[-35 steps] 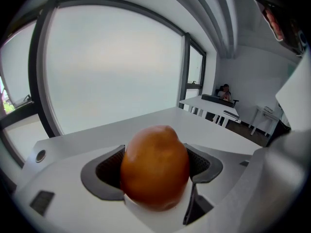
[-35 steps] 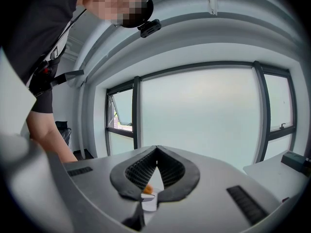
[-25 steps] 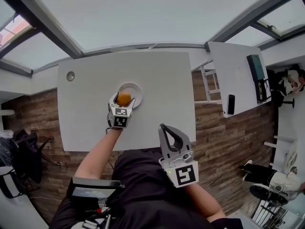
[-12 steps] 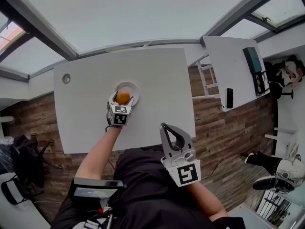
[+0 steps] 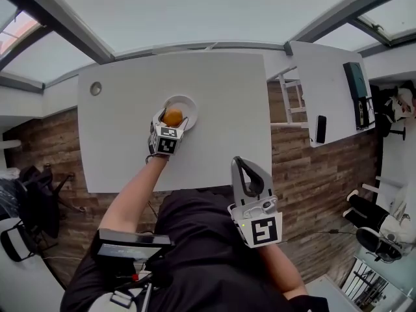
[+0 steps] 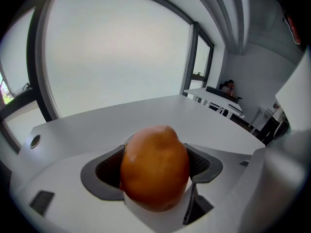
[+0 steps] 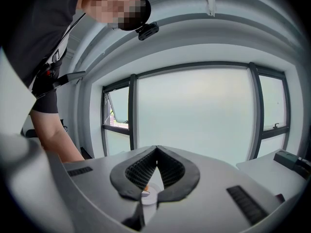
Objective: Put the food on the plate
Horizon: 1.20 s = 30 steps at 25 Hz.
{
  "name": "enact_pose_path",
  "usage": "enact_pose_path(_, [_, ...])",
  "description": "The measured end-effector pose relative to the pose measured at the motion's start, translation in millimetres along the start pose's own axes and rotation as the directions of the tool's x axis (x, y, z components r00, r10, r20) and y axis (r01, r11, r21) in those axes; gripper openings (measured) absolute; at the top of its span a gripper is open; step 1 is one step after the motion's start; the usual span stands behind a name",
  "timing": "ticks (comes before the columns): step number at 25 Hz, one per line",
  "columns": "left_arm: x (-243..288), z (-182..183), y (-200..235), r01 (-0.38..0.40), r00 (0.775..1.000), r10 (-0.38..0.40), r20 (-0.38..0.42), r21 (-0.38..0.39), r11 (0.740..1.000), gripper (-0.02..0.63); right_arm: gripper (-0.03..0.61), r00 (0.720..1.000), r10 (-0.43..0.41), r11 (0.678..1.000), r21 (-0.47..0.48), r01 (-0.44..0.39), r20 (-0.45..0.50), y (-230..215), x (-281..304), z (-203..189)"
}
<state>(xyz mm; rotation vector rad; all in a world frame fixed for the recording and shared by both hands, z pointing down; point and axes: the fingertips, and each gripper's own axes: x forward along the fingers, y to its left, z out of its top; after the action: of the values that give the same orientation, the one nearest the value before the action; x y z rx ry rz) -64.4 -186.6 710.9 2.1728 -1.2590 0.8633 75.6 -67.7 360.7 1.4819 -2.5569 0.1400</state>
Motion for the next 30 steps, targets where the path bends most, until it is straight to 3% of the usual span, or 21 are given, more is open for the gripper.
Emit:
enact_pose_path(13, [5.9, -0.5, -3.6, 0.052, 0.999, -0.052, -0.015, -0.014, 0.999, 0.351, 0.006, 0.999, -0.006, 0.999, 0.033, 0.007, -0.038, -4.1, -0.9, -8.8])
enact_pose_path(21, [5.4, 8.3, -1.9, 0.045, 0.999, -0.046, 0.027, 0.030, 0.999, 0.351, 0.006, 0.999, -0.029, 0.999, 0.029, 0.030, -0.037, -6.0, -4.8, -12.0])
enact_pose_path(25, [6.9, -4.7, 0.8, 0.038, 0.999, -0.037, -0.015, 0.015, 0.999, 0.351, 0.006, 0.997, -0.079, 0.997, 0.023, 0.079, -0.025, -15.1, -8.7, -10.9])
enact_pose_path(30, [8.1, -6.1, 8.6, 0.032, 0.999, -0.032, -0.017, 0.003, 0.999, 0.352, 0.006, 0.998, -0.067, 0.997, 0.038, 0.067, -0.022, -10.4, -5.9, -8.9])
